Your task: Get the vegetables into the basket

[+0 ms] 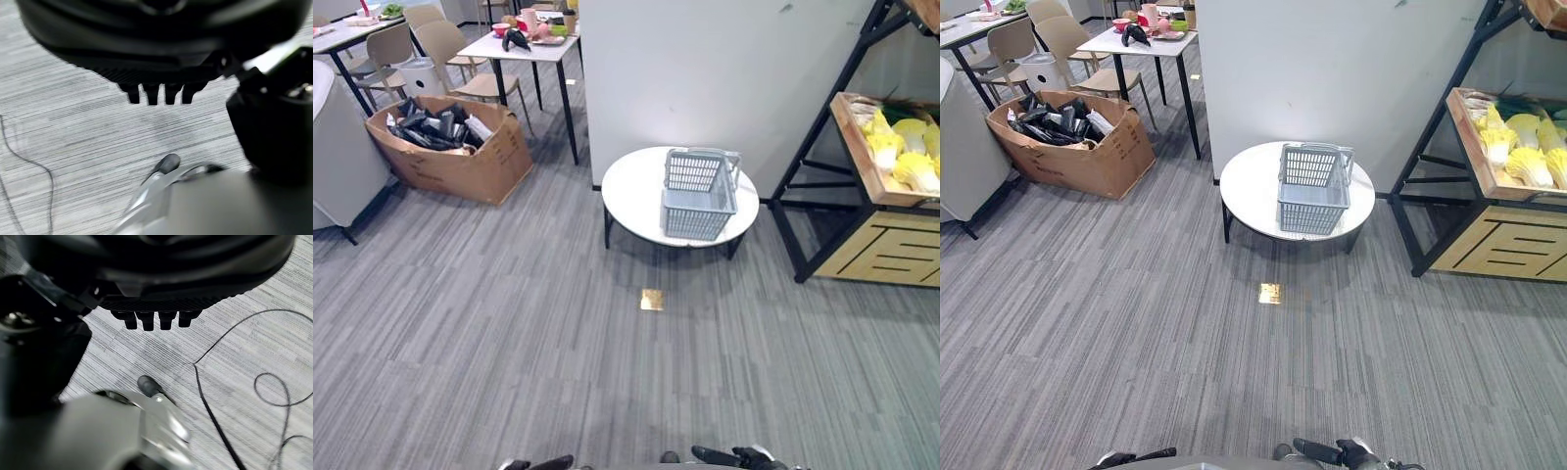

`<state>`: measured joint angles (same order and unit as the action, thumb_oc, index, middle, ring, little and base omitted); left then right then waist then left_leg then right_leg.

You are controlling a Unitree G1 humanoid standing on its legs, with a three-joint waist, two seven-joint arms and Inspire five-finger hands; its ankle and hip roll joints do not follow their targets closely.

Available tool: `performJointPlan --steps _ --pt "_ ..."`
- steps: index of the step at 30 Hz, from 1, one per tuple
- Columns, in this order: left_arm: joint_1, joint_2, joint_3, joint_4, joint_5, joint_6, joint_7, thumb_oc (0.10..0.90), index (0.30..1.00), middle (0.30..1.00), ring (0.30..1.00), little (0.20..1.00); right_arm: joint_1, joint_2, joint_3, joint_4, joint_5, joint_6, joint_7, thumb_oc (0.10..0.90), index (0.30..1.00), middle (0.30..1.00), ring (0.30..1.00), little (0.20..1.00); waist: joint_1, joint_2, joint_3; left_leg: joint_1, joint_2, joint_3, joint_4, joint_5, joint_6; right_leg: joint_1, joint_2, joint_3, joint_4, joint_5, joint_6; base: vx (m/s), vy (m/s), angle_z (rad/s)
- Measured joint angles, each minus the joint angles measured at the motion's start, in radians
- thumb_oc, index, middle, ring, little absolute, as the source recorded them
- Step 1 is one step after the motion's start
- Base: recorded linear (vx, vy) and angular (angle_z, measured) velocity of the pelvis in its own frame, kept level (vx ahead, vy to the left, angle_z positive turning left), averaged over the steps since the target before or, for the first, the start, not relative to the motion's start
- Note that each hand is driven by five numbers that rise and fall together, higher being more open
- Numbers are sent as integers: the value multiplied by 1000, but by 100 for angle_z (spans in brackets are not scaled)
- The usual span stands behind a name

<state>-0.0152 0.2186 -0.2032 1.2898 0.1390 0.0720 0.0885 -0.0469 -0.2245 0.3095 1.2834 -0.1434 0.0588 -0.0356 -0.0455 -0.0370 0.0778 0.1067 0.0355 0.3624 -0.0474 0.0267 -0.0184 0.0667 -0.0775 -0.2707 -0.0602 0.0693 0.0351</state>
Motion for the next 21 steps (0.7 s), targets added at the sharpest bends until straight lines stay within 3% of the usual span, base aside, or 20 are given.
performJointPlan --steps 5,21 --pt "-32 -8 -1 -24 0 -22 -1 900 1000 1000 1000 1000 -48 13 0 -19 1 -26 -2 900 1000 1000 1000 1000 1 -5 2 20 0 -1 -29 12 -4 12 7 0 -13 4 0 0 0 0" --pt "-43 -5 1 -28 0 -20 -1 900 1000 1000 1000 1000 -52 7 1 7 -6 -20 -6 900 1000 1000 1000 1000 1 -11 16 31 -3 -1 -40 17 -5 25 8 -1 -25 8 1 0 0 0"
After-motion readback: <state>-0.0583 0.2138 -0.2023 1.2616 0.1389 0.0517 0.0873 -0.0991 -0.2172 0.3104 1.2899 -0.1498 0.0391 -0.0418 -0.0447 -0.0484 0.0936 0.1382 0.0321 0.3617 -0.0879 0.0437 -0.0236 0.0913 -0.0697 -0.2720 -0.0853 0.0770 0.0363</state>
